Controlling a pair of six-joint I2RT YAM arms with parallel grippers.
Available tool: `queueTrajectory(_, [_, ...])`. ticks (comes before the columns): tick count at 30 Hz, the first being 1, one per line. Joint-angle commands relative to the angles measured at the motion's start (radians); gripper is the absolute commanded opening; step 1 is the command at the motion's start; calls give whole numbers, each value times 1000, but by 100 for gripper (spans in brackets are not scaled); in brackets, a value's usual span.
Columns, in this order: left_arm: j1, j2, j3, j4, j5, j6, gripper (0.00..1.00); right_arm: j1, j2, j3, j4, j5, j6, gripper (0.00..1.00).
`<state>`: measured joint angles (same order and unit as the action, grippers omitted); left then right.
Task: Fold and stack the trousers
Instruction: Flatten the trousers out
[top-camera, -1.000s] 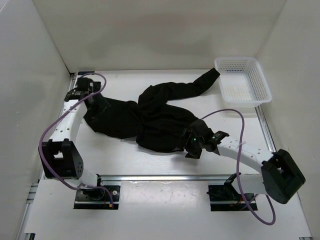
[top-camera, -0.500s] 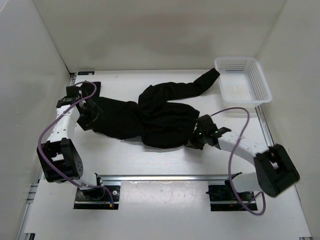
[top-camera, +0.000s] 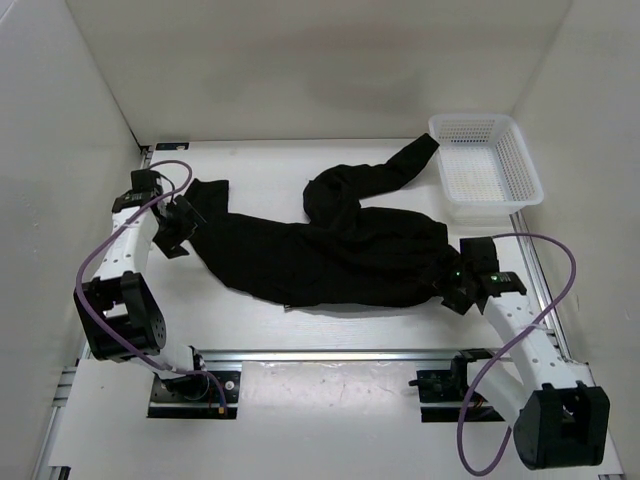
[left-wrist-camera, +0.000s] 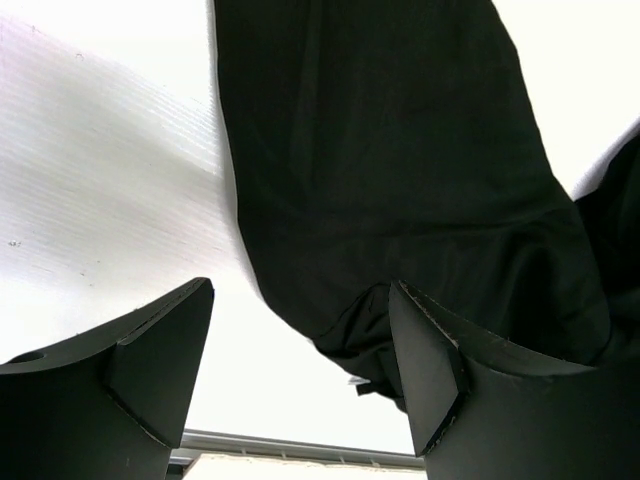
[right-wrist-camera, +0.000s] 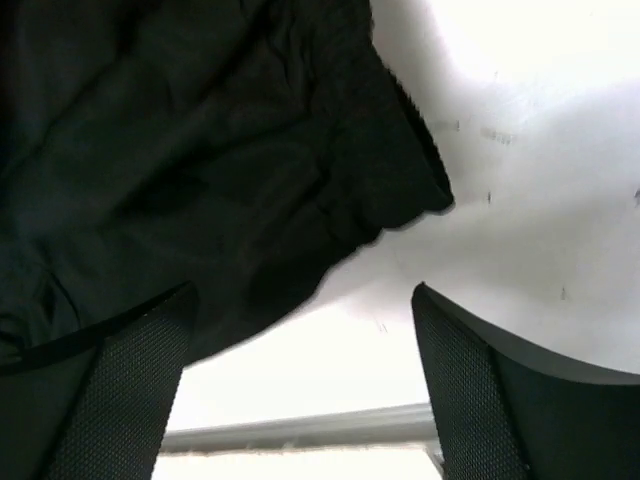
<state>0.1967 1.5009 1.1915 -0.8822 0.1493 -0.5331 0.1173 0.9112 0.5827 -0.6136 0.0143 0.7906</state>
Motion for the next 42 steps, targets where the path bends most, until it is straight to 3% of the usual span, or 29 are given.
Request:
queueTrajectory(1, [4,-5,36,12,7,-1,82,-4,-39,5,-83,-73,-48,92])
queueTrajectory(2, [4,-5,36,12,7,-1,82,-4,-66,5,-112,-82,-18,92])
queueTrajectory(6, [4,34,45,12,-14,-21,82,-13,-210,5,-162,-91,84,75])
queueTrajectory(8, [14,61,83,12,-24,-21,81,-13,-224,5,-163,-108,105,77])
queueTrajectory(9, [14,88,97,12,-24,-21,81,-13,-224,5,-147,-128,114,84])
queueTrajectory(12, [14,123,129,12,-24,-30,81,-13,-161,-29,-109,-168,136,87])
queueTrajectory(15, [23,151,154,12,-33,-41,81,-36,-105,-79,1,-143,136,87])
queueTrajectory(18, [56,177,154,12,-53,-41,81,-79,15,-80,93,-132,107,79])
queueTrajectory(22, [99,246,200,22,-53,-27,81,-88,150,-106,250,-145,87,59])
queueTrajectory(24, [99,300,244,22,-33,-18,79,-88,237,-106,274,-128,87,42])
queueTrajectory(25, [99,317,258,22,-42,-18,79,-100,262,-106,288,-128,72,22])
queueTrajectory(27, [130,358,279,22,-56,-18,78,-111,308,-93,288,-128,59,0])
queueTrajectory(33, [162,459,379,22,5,-18,71,-142,189,-74,206,-96,25,0])
queueTrajectory(39, [162,570,465,31,-4,-18,86,-151,152,-38,146,-82,-2,0])
queueTrajectory(42, [124,649,526,31,19,-18,84,-151,152,-20,135,-82,-13,0])
